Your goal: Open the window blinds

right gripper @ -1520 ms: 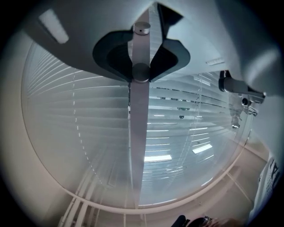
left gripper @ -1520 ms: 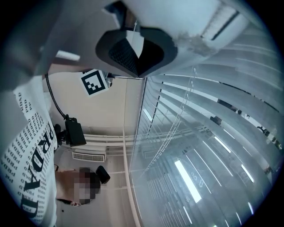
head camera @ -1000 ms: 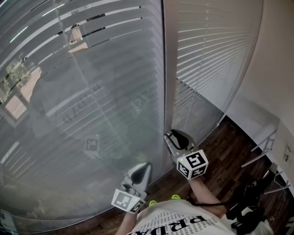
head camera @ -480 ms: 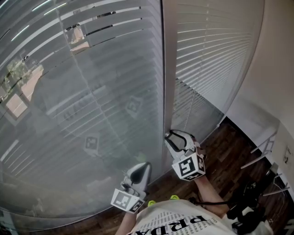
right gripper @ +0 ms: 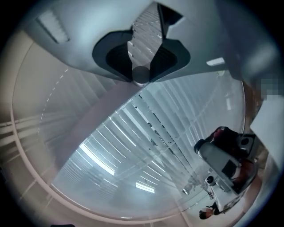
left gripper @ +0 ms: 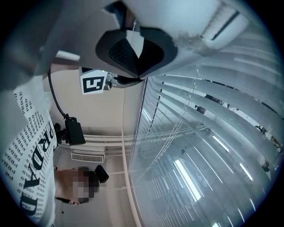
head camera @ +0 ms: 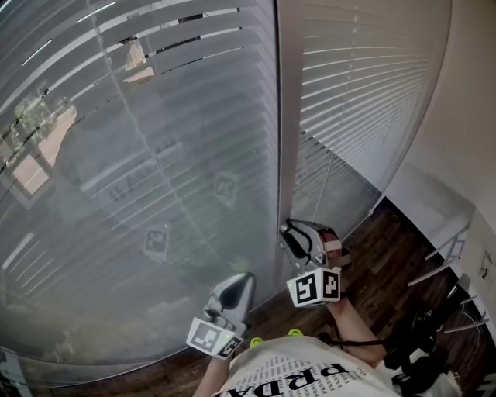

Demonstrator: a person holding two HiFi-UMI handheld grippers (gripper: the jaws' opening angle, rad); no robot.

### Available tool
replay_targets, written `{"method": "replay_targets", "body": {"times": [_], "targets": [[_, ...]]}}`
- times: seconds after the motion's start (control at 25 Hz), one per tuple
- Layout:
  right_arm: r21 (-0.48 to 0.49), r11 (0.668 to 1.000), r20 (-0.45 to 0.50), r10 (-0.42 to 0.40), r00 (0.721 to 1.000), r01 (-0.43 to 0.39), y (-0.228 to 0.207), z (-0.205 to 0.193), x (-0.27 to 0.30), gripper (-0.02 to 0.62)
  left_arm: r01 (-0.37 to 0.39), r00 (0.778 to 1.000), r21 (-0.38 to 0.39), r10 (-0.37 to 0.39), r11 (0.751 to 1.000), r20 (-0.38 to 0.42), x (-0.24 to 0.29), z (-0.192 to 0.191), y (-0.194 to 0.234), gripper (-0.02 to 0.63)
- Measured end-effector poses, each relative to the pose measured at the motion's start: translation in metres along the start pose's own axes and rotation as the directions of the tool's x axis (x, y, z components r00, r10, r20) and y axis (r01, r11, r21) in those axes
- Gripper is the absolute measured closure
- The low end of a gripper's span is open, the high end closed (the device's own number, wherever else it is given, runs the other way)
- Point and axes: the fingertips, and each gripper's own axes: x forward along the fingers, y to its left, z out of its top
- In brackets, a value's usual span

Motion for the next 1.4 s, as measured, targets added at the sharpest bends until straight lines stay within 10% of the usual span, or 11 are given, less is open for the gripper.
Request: {"method": "replay_targets", "body": {"times": [0.64,1.4], "targets": [[0.381,0.923,0.096,0.03,0.995,-0.065,-0.006,0.002,-0.003,0.467,0.011,1.0,-0.015,-0.011,1.0,-0.003,0.001,0.0,0.0,0.615],[0.727,0.673,0.173,0.011,0.985,-0.136,-0.009,-0.01,-0.001,0.467,0.028,1.0,-0.022,-0.028,0.999,-0.01,0.001,-0.008,-0.002,0.615]]}}
